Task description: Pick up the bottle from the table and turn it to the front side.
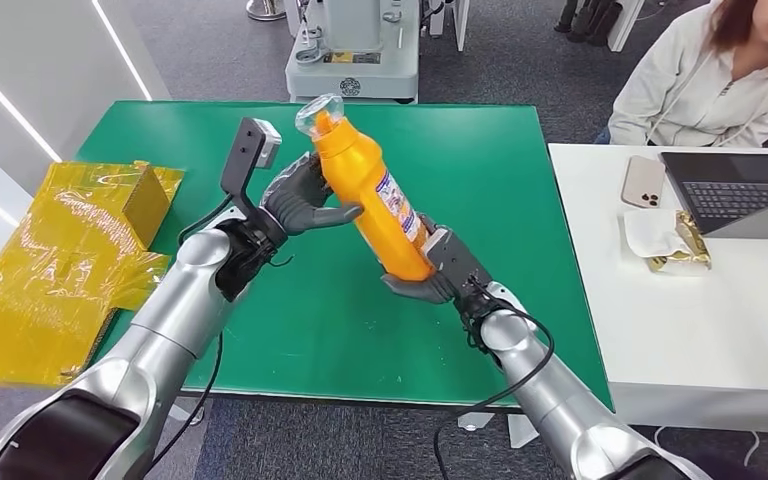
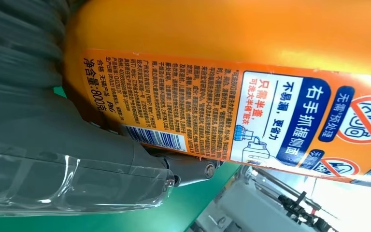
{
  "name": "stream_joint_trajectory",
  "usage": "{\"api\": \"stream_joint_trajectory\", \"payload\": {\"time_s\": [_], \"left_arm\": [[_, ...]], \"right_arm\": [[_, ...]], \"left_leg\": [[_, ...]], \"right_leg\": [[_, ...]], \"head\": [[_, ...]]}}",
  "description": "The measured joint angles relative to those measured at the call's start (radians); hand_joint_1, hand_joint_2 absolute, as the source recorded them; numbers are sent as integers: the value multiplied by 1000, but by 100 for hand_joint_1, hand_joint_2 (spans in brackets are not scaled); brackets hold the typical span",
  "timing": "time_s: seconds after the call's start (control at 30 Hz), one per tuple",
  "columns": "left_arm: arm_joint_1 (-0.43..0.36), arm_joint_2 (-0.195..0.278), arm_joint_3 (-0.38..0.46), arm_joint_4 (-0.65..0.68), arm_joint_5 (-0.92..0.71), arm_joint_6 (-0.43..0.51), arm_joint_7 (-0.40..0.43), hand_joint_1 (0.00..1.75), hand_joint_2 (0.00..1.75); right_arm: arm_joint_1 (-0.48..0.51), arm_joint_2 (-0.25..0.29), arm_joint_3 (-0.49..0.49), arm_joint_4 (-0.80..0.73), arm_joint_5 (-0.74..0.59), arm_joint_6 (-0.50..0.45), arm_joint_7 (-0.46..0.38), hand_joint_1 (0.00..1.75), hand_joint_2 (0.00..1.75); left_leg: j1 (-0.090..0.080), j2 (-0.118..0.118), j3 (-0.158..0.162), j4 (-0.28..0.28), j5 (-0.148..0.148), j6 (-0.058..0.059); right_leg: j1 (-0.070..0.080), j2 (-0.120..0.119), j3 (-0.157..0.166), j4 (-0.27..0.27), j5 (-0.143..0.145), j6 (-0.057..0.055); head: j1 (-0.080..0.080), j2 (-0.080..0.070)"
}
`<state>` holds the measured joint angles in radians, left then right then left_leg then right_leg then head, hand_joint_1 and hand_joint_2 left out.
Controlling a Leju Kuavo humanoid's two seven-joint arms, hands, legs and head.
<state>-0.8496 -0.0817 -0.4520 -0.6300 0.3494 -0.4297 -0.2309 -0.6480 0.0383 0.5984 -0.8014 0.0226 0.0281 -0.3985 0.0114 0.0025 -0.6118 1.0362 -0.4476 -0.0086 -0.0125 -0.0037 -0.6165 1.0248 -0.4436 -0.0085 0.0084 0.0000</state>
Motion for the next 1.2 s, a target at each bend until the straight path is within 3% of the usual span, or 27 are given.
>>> {"api": "stream_joint_trajectory", "payload": {"time_s": [0.23,0.37,0.63,0.77,0.83,1.2], "left_arm": [[-37,-8,0,72,159,-77,67,0,175],[-46,-36,1,101,260,-119,118,0,175],[-45,-89,1,110,320,-107,140,0,175],[-35,-100,-11,106,301,-37,86,164,175],[-29,-105,-25,98,278,4,49,175,175],[9,-118,-75,21,74,213,-124,175,175]], "right_arm": [[-32,30,12,78,12,-17,-34,175,175],[-35,35,12,114,27,-54,-59,175,175],[-31,41,-5,138,33,-78,-76,175,175],[-31,52,-20,139,46,-90,-72,175,175],[-31,56,-32,140,52,-93,-70,175,175],[-32,70,-77,148,82,-91,-80,175,175]], "left_leg": [[0,0,0,0,0,0],[0,-1,-1,0,0,0],[0,0,-1,1,0,0],[0,0,0,0,0,0],[0,0,-1,0,0,0],[0,0,-1,0,0,0]], "right_leg": [[0,0,0,0,0,0],[0,0,0,0,0,0],[0,0,-1,0,0,0],[0,0,-1,0,0,0],[0,0,-1,0,0,0],[0,0,-1,0,0,0]], "head": [[0,0],[0,0],[0,0],[0,0],[0,0],[0,0]]}}
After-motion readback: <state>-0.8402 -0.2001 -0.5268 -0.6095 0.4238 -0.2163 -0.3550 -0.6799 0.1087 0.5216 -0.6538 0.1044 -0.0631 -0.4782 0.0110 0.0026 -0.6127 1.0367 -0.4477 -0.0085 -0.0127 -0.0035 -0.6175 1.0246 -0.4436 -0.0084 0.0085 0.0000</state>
